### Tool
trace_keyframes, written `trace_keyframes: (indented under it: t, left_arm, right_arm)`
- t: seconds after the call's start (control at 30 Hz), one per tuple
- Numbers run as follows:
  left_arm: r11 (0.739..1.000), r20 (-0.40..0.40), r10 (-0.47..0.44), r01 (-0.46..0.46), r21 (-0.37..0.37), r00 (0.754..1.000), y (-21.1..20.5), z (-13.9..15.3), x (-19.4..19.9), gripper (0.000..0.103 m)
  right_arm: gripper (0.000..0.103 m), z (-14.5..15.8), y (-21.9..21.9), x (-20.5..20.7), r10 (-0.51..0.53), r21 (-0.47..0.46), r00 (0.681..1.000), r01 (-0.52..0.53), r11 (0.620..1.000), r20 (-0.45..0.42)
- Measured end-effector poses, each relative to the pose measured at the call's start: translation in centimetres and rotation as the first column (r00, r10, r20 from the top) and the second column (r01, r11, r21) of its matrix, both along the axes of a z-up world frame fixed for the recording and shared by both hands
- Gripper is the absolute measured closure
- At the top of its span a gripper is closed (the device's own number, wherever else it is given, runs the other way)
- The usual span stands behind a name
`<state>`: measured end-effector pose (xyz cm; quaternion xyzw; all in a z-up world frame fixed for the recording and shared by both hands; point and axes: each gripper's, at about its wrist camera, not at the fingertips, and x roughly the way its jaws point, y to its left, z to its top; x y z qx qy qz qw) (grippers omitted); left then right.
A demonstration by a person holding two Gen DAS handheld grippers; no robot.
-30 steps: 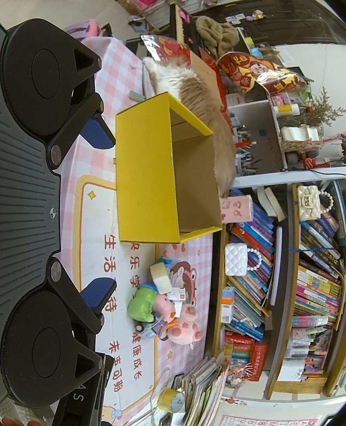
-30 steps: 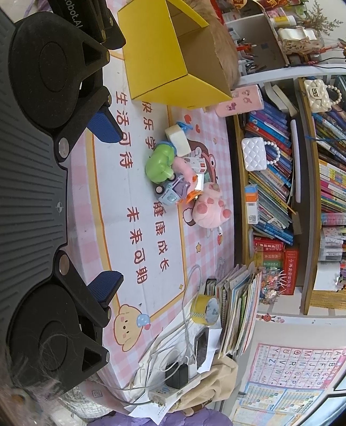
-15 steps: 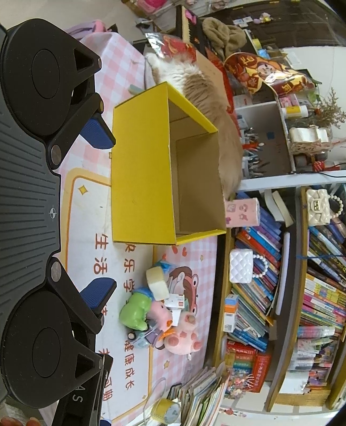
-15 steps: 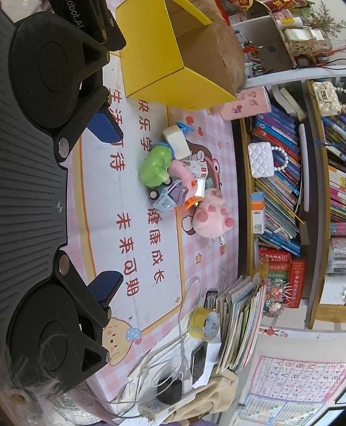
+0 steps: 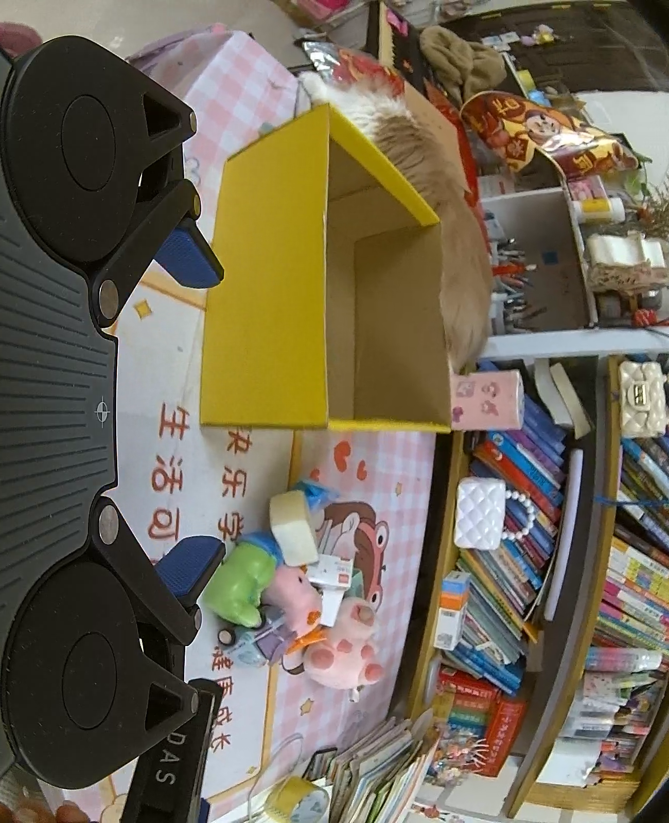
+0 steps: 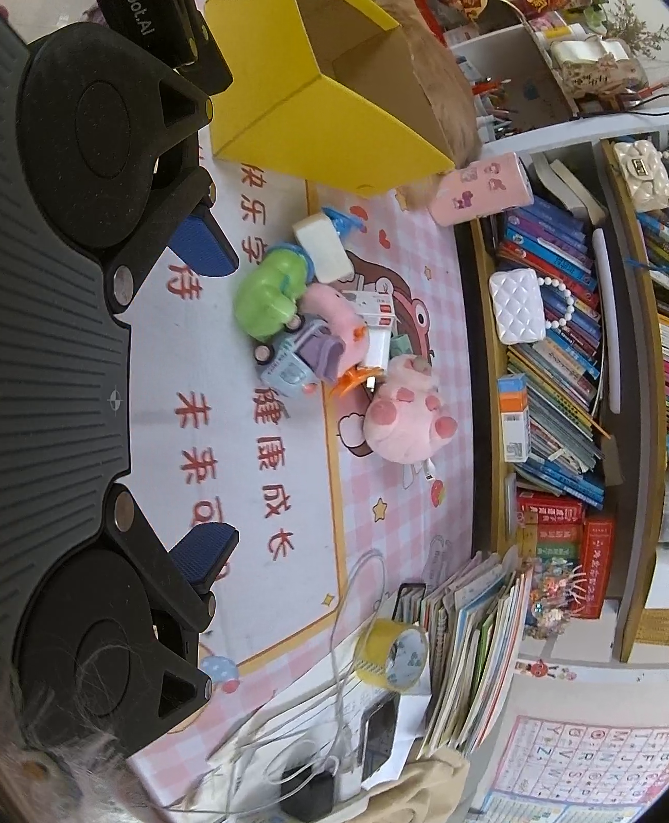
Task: Organize objects
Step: 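Move both tools toward the toy pile beside the yellow box, then grasp the green turtle figure with the left tool while the right tool grasps the blue-grey toy car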
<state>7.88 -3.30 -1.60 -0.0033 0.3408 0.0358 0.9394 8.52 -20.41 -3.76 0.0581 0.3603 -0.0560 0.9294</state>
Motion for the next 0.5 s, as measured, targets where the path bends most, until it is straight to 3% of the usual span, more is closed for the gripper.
trace_keyframes:
  t: [0.17, 0.33, 0.5]
  left_arm:
    - [1.0, -0.018, 0.008, -0.008, -0.007, 1.0, -1.6, -0.5, 0.9, 0.0]
    - [0.999, -0.029, 0.023, -0.024, -0.047, 0.999, -2.7, -0.8, 1.9, 0.0]
    - [0.998, -0.031, 0.051, -0.052, -0.04, 0.998, -3.6, -0.8, 2.5, 0.0]
  right_arm:
    - [0.003, -0.4, -1.4, 1.7, 0.055, 0.007, 0.998, -0.055, 0.998, -0.007]
    - [0.02, -1.1, -2.8, 3.9, 0.118, 0.027, 0.992, -0.117, 0.993, -0.038]
    - [0.021, -1.8, -4.0, 6.2, 0.163, 0.089, 0.986, -0.16, 0.983, -0.028]
